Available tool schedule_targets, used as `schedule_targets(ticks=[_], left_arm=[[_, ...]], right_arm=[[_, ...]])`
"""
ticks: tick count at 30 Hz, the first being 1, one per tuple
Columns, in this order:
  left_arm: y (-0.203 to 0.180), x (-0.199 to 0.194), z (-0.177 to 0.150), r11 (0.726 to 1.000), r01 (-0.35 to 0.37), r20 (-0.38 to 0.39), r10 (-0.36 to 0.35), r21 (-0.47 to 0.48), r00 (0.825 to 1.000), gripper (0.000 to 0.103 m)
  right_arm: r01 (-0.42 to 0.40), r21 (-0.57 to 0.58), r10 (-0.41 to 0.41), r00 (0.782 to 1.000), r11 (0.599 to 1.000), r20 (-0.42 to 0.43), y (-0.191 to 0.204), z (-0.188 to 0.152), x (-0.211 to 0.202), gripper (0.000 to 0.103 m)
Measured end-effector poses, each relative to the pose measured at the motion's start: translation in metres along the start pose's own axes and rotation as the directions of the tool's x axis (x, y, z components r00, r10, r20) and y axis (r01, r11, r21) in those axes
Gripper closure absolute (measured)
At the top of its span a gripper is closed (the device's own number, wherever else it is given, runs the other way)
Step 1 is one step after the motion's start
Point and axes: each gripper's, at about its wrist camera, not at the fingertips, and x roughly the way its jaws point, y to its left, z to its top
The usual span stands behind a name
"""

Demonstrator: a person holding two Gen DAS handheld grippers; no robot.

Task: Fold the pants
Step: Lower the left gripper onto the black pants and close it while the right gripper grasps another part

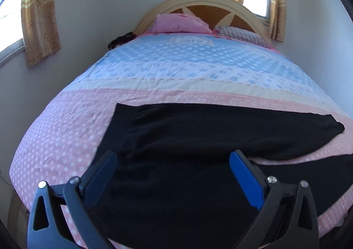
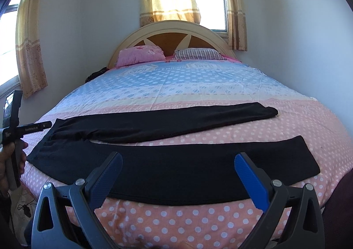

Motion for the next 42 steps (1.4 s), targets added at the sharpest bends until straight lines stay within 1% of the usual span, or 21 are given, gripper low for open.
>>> schedule_targets(ticks=[2,3,4,5,7,9,12,13,15,16,17,19,21,23,25,27,30,33,36,38,42], left_arm=[[0.025,0.025,0.016,0.997,-0.076,-0.015,0.076,0.025,0.997,0.0],[0.039,0.037,0.023,0.996,-0.089,-0.027,0.089,0.024,0.996,0.001],[0.05,0.045,0.028,0.997,-0.079,-0.036,0.08,0.021,0.996,0.002],[0.061,0.056,0.034,0.997,-0.072,-0.047,0.073,0.011,0.996,0.005],[0.078,0.077,0.044,0.998,-0.069,-0.083,0.069,0.003,0.994,0.006],[0.093,0.098,0.052,0.998,-0.059,-0.115,0.056,-0.02,0.992,0.013],[0.103,0.12,0.058,0.999,-0.019,-0.149,0.013,-0.04,0.989,0.021],[0.105,0.127,0.06,0.999,-0.009,-0.156,0.002,-0.042,0.988,0.022],[0.108,0.142,0.063,0.999,0.022,-0.182,-0.03,-0.045,0.983,0.027],[0.108,0.148,0.063,0.999,0.025,-0.196,-0.032,-0.04,0.98,0.03],[0.108,0.153,0.063,0.999,0.033,-0.202,-0.04,-0.038,0.978,0.035],[0.11,0.162,0.062,0.997,0.062,-0.223,-0.071,-0.046,0.972,0.041],[0.108,0.169,0.06,0.996,0.075,-0.236,-0.083,-0.041,0.968,0.05],[0.106,0.174,0.058,0.996,0.087,-0.246,-0.093,-0.034,0.965,0.054],[0.105,0.175,0.057,0.994,0.107,-0.242,-0.111,-0.03,0.964,0.055],[0.102,0.179,0.055,0.994,0.109,-0.248,-0.108,-0.01,0.963,0.06],[0.102,0.182,0.055,0.992,0.125,-0.238,-0.124,-0.012,0.963,0.065],[0.102,0.18,0.057,0.99,0.138,-0.226,-0.135,-0.004,0.965,0.084],[0.102,0.178,0.055,0.987,0.159,-0.214,-0.155,0.0,0.964,0.089],[0.102,0.178,0.054,0.985,0.171,-0.206,-0.166,0.007,0.964,0.09],[0.104,0.181,0.055,0.983,0.184,-0.21,-0.181,-0.006,0.961,0.09]], right_arm=[[0.013,-0.004,-0.013,1.0,1.0,-0.011,-0.009,0.0,0.011,0.001],[0.022,-0.007,-0.023,1.0,1.0,-0.018,-0.014,0.001,0.017,0.001],[0.03,-0.013,-0.03,0.999,0.999,-0.025,-0.019,0.002,0.023,0.001],[0.037,-0.02,-0.037,0.999,0.999,-0.032,-0.024,0.003,0.029,0.001],[0.046,-0.036,-0.048,0.998,0.998,-0.05,-0.035,0.009,0.043,0.001],[0.078,-0.054,-0.081,0.995,0.995,-0.06,-0.048,0.019,0.057,0.001],[0.115,-0.071,-0.12,0.99,0.991,-0.073,-0.069,0.034,0.076,0.001],[0.123,-0.072,-0.129,0.989,0.99,-0.077,-0.076,0.039,0.081,0.001],[0.136,-0.072,-0.142,0.986,0.988,-0.086,-0.089,0.047,0.091,0.001],[0.143,-0.069,-0.149,0.984,0.987,-0.095,-0.096,0.051,0.095,0.001],[0.14,-0.06,-0.146,0.984,0.988,-0.103,-0.103,0.055,0.1,0.001],[0.135,-0.034,-0.138,0.984,0.99,-0.111,-0.119,0.062,0.109,0.001],[0.15,-0.013,-0.151,0.981,0.989,-0.118,-0.136,0.07,0.118,0.001],[0.175,0.001,-0.173,0.977,0.985,-0.128,-0.151,0.075,0.125,0.001],[0.184,0.016,-0.18,0.974,0.983,-0.138,-0.164,0.081,0.131,0.001],[0.196,0.035,-0.19,0.971,0.98,-0.145,-0.179,0.086,0.136,0.001],[0.206,0.071,-0.193,0.968,0.976,-0.158,-0.202,0.093,0.146,0.002],[0.217,0.122,-0.193,0.964,0.968,-0.182,-0.225,0.097,0.156,0.004],[0.223,0.188,-0.18,0.958,0.956,-0.221,-0.249,0.098,0.17,0.013],[0.233,0.226,-0.175,0.953,0.946,-0.249,-0.265,0.098,0.182,0.023],[0.264,0.271,-0.177,0.935,0.926,-0.308,-0.29,0.102,0.207,0.025]])
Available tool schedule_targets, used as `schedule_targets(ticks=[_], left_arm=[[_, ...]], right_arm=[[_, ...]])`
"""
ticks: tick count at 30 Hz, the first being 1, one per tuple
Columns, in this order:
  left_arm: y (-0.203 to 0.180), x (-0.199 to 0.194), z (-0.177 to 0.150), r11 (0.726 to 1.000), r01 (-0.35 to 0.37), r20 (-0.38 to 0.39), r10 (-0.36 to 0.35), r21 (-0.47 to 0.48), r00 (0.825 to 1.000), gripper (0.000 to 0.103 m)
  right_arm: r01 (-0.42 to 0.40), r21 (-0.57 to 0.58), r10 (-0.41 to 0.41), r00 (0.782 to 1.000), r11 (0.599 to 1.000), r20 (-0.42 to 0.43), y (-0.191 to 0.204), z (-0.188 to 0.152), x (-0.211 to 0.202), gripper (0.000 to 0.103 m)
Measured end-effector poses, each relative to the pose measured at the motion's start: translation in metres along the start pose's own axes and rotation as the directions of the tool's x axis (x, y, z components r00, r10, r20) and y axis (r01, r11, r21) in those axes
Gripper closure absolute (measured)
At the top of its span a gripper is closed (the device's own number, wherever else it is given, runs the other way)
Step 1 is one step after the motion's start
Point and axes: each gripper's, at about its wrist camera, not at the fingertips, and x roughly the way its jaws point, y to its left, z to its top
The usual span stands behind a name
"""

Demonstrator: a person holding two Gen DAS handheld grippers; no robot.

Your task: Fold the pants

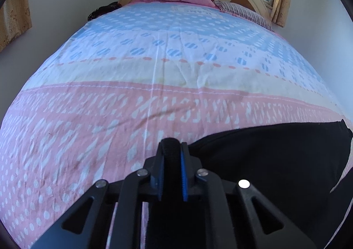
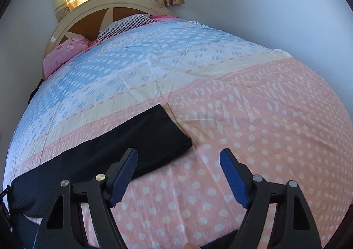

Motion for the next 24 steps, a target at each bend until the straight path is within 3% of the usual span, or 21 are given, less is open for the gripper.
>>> schedule_targets(ticks=[7,15,21,22,23,24], left_arm=[[-0.009,0.002,0.005,0.999,-0.03,-0.004,0.03,0.037,1.0,0.089],[-0.007,0.004,0.006,0.995,-0.088,-0.007,0.089,0.044,0.996,0.068],[-0.011,0.006,0.009,0.991,-0.093,-0.03,0.096,0.092,0.995,0.071],[-0.013,0.006,0.01,0.99,-0.093,-0.037,0.097,0.103,0.995,0.073],[-0.015,0.006,0.011,0.989,-0.09,-0.043,0.095,0.113,0.995,0.077],[-0.016,0.007,0.012,0.989,-0.088,-0.05,0.094,0.121,0.994,0.081]], right_arm=[[0.006,-0.012,-0.007,0.999,1.0,-0.043,-0.003,0.038,0.045,0.025],[-0.051,-0.024,0.047,0.992,0.998,-0.12,0.02,0.066,0.105,0.025],[-0.087,-0.026,0.08,0.977,0.996,-0.197,0.031,0.068,0.142,0.025],[-0.087,-0.037,0.078,0.976,0.996,-0.204,0.034,0.067,0.145,0.031],[-0.082,-0.063,0.067,0.976,0.995,-0.208,0.039,0.066,0.147,0.05],[-0.084,-0.085,0.064,0.976,0.993,-0.21,0.043,0.065,0.147,0.062]])
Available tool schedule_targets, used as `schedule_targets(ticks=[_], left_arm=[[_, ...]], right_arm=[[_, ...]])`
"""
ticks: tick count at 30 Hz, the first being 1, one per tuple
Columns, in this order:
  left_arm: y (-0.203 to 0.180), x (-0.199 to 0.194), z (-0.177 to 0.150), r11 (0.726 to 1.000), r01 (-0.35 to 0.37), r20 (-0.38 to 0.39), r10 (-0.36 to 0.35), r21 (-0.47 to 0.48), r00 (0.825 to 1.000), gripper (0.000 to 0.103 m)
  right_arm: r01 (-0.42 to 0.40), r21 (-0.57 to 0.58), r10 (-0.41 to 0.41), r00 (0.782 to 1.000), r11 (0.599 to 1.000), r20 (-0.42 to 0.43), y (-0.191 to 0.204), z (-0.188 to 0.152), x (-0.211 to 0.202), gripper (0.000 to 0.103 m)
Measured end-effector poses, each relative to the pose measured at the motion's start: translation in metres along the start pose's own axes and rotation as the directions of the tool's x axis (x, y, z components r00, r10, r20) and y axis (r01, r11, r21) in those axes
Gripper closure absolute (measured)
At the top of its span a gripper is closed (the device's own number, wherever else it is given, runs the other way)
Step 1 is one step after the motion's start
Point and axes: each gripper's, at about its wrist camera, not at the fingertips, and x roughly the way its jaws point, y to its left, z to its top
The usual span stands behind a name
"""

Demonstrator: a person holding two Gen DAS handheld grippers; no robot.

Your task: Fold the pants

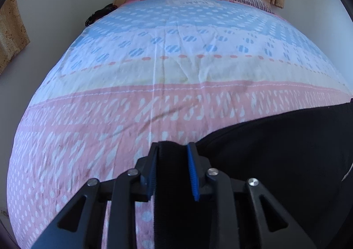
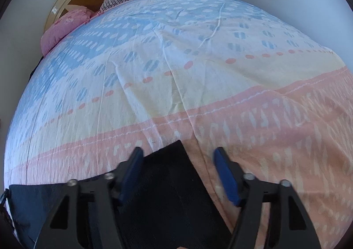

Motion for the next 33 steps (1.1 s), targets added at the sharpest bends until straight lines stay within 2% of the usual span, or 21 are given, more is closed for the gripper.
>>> schedule_targets(ticks=[1,2,4,10,17,20,26,29,33], left_arm=[[-0.001,0.0,0.001,1.0,0.004,-0.005,-0.004,0.004,1.0,0.085],[-0.003,-0.001,0.002,1.0,0.022,-0.003,-0.022,0.009,1.0,0.09],[-0.004,-0.001,0.004,1.0,0.015,-0.009,-0.015,-0.001,1.0,0.091],[0.005,-0.029,0.002,0.997,0.067,0.08,-0.063,-0.046,0.995,0.092],[0.017,-0.064,-0.011,0.987,0.145,0.168,-0.13,-0.075,0.977,0.092],[0.021,-0.076,-0.018,0.976,0.192,0.21,-0.168,-0.1,0.963,0.092],[0.029,-0.111,-0.043,0.949,0.298,0.303,-0.255,-0.104,0.918,0.092],[0.03,-0.121,-0.053,0.942,0.322,0.323,-0.276,-0.097,0.905,0.093],[0.031,-0.129,-0.071,0.934,0.348,0.33,-0.304,-0.08,0.893,0.092]], right_arm=[[-0.011,-0.013,0.011,1.0,1.0,-0.009,0.002,0.0,0.001,0.079],[-0.025,-0.015,0.025,1.0,1.0,-0.016,0.003,-0.001,0.0,0.084],[-0.037,-0.027,0.037,0.999,0.999,-0.014,0.004,-0.001,-0.006,0.097],[-0.066,-0.059,0.071,0.993,0.996,0.092,-0.001,-0.01,-0.052,0.097],[-0.152,-0.08,0.166,0.957,0.985,0.238,-0.018,-0.035,-0.118,0.098],[-0.178,-0.093,0.198,0.938,0.98,0.284,-0.024,-0.052,-0.143,0.098],[-0.237,-0.122,0.266,0.896,0.964,0.356,-0.037,-0.093,-0.188,0.098],[-0.253,-0.13,0.283,0.889,0.959,0.36,-0.046,-0.111,-0.198,0.098],[-0.262,-0.121,0.288,0.893,0.958,0.347,-0.06,-0.138,-0.205,0.098]])
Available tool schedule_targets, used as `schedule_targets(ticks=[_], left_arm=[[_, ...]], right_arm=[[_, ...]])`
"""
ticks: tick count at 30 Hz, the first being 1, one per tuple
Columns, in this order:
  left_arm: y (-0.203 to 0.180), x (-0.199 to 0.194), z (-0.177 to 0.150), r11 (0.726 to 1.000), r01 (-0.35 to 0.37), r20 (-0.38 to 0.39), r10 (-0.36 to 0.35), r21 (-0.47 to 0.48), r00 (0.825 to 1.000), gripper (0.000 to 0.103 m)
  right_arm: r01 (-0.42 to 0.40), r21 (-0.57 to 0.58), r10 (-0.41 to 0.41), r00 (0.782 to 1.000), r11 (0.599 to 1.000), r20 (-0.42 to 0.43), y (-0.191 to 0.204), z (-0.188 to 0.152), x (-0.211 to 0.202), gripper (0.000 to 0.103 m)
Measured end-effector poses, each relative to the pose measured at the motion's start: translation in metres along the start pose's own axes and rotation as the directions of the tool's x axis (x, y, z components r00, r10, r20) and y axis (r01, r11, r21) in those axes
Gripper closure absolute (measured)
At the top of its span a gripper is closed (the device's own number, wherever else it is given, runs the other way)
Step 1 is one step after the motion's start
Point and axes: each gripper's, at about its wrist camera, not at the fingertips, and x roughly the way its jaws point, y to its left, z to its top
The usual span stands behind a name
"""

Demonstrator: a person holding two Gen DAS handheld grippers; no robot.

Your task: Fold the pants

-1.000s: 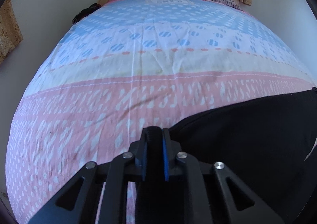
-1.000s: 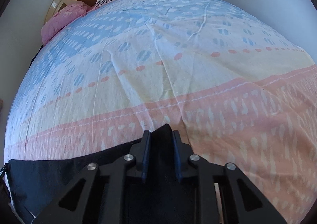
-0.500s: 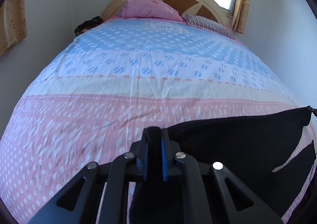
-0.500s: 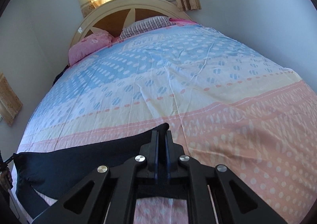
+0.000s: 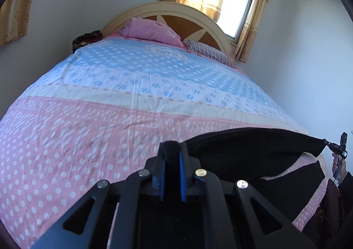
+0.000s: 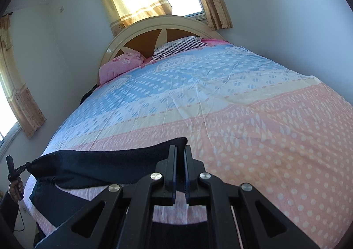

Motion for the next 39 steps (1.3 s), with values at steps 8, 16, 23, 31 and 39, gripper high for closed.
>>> schedule_targets(ticks=[8,16,23,31,39], left_arm=[[0.01,-0.016,-0.028,0.999,0.03,0.005,-0.03,-0.016,1.0,0.092],[0.011,-0.017,-0.066,1.0,0.01,-0.049,-0.01,0.012,0.999,0.092],[0.009,-0.011,-0.072,1.0,-0.015,-0.061,0.016,0.027,0.998,0.092],[0.005,-0.01,-0.072,0.998,-0.038,-0.061,0.041,0.045,0.997,0.092],[0.002,-0.01,-0.072,0.996,-0.054,-0.058,0.058,0.066,0.997,0.092]], right_arm=[[0.02,0.056,-0.018,0.999,0.998,-0.037,-0.023,-0.041,-0.024,0.101],[0.057,0.09,-0.045,0.99,0.994,-0.133,-0.039,-0.084,-0.022,0.101],[0.201,0.004,-0.199,0.971,0.98,-0.135,-0.019,-0.091,-0.039,0.086],[0.166,-0.254,-0.176,0.984,0.953,-0.016,0.1,-0.063,-0.059,0.034],[-0.096,-0.622,-0.04,0.979,0.777,-0.202,0.278,-0.118,0.017,0.041]])
